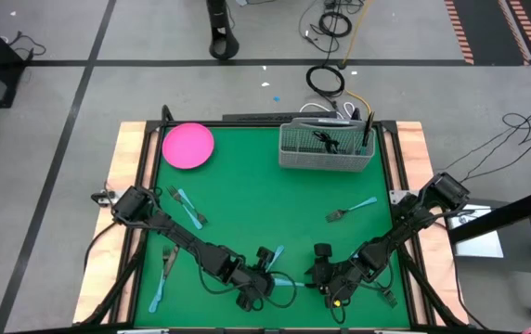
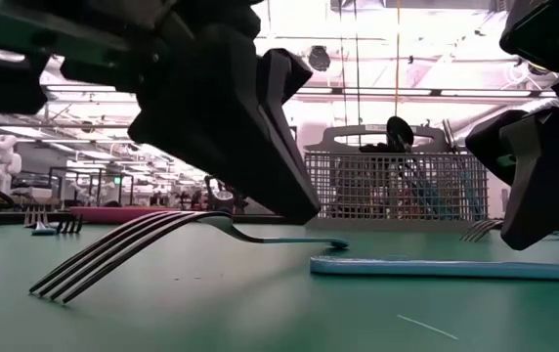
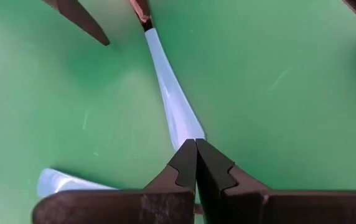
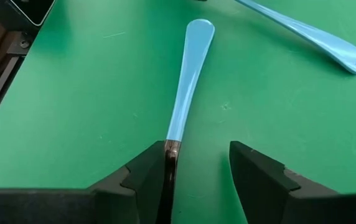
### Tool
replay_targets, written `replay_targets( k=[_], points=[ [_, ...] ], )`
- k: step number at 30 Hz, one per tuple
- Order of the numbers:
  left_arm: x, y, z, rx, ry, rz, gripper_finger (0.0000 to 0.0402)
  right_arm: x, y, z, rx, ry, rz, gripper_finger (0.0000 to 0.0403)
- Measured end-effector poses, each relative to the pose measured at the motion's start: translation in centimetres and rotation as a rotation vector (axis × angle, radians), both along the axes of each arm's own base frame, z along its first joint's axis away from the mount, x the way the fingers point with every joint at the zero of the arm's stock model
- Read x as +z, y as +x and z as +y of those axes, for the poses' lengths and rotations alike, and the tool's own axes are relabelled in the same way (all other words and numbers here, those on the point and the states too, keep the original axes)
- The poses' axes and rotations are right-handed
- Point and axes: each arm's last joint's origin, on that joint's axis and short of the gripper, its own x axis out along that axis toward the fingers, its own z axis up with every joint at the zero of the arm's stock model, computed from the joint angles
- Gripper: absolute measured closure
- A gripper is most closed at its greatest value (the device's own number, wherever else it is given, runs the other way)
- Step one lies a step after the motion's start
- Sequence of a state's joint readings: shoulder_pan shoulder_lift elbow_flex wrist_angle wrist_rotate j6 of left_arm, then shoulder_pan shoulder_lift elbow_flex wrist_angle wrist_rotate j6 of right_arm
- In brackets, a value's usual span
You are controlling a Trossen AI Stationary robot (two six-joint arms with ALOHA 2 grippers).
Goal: Sort silverware
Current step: Put the right black knife into the cutlery rack with the other black knives
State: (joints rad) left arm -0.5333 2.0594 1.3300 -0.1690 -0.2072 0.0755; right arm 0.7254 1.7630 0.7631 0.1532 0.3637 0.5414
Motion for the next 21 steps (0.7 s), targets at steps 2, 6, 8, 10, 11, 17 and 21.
replay_targets(
  k=[2,6,8,10,11,17,21],
  points=[
    [-0.09,0.08,0.13,-0.001,-0.021,-0.002,0.0401,0.0,0.0,0.0,0.001,-0.002,-0.001,0.0234],
    [-0.31,0.26,0.24,-0.004,-0.039,-0.005,0.0401,0.0,0.04,-0.05,-0.001,-0.003,-0.001,0.0234],
    [-0.42,0.28,0.36,-0.005,-0.04,0.004,0.0401,0.0,0.04,-0.05,-0.001,-0.003,-0.001,0.0234],
    [-0.43,0.32,0.45,-0.007,-0.049,0.008,0.0401,0.0,0.04,-0.05,-0.001,-0.003,-0.001,0.0234],
    [-0.43,0.33,0.46,-0.008,-0.049,0.009,0.0401,0.01,0.04,-0.05,0.0,-0.003,-0.001,0.0234],
    [-0.43,0.35,0.5,-0.008,-0.049,0.009,0.0401,0.01,0.11,-0.14,-0.003,-0.004,-0.001,0.0234],
    [-0.37,0.53,0.66,-0.006,-0.056,0.001,0.0401,0.01,0.11,-0.14,-0.001,-0.006,-0.002,0.0234]
  ],
)
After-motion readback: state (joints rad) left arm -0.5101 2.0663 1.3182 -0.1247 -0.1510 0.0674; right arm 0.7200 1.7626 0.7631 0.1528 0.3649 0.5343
